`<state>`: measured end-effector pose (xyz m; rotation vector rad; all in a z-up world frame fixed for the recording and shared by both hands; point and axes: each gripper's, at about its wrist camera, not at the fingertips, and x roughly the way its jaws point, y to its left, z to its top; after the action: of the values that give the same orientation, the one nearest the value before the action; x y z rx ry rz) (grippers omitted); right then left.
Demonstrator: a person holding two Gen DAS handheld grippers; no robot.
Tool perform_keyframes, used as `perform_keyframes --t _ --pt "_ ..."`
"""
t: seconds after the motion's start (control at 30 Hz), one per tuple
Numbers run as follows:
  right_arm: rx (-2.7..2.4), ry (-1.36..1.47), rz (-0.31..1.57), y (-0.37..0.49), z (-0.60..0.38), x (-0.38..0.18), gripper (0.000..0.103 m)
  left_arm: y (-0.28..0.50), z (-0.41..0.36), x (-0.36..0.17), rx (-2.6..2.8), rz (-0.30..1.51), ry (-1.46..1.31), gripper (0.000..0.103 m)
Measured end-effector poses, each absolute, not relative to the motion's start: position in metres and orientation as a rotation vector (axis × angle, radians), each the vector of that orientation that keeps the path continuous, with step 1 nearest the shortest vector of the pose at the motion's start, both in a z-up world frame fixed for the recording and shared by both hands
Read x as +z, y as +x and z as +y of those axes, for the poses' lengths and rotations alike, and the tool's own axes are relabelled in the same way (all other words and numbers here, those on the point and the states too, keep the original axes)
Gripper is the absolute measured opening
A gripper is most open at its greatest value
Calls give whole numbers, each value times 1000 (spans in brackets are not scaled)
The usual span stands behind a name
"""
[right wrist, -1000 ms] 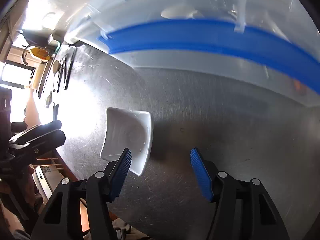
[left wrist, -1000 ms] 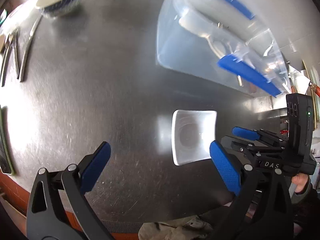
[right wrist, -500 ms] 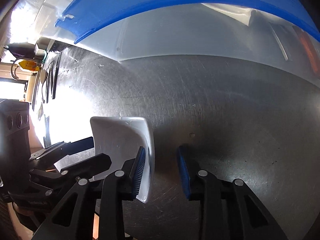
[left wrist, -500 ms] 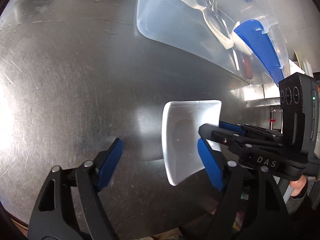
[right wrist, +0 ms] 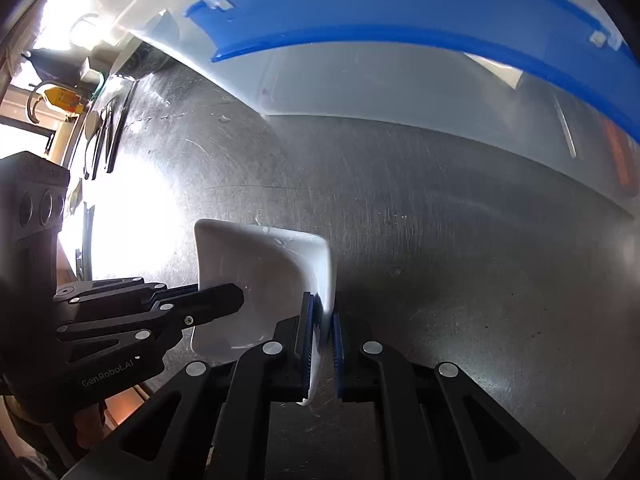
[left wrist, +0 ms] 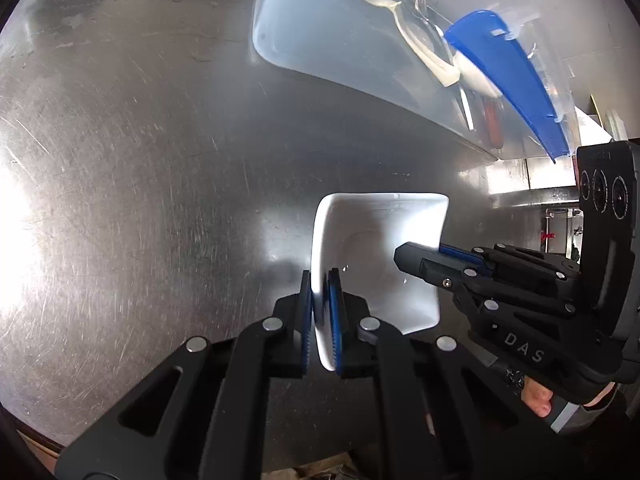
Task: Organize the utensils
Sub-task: 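Carry the dish over the clear box and open both tools to drop it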
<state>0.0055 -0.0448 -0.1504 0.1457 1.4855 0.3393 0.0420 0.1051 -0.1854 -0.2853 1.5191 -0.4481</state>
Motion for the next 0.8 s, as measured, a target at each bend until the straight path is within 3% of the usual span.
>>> perform_keyframes --t 0.23,0.4,0.53,0.8 --pt "392 62 1228 -1 -48 -48 10 35 102 -71 -480 1259 -227 7" --pt "353 0 1086 45 -72 23 10 89 73 -10 -531 1150 -156 7" --pt "290 -42 1202 120 -85 12 11 173 44 -34 -496 1303 -150 7" --pt "284 52 1597 195 -88 -111 12 239 29 -148 -353 1698 -50 7"
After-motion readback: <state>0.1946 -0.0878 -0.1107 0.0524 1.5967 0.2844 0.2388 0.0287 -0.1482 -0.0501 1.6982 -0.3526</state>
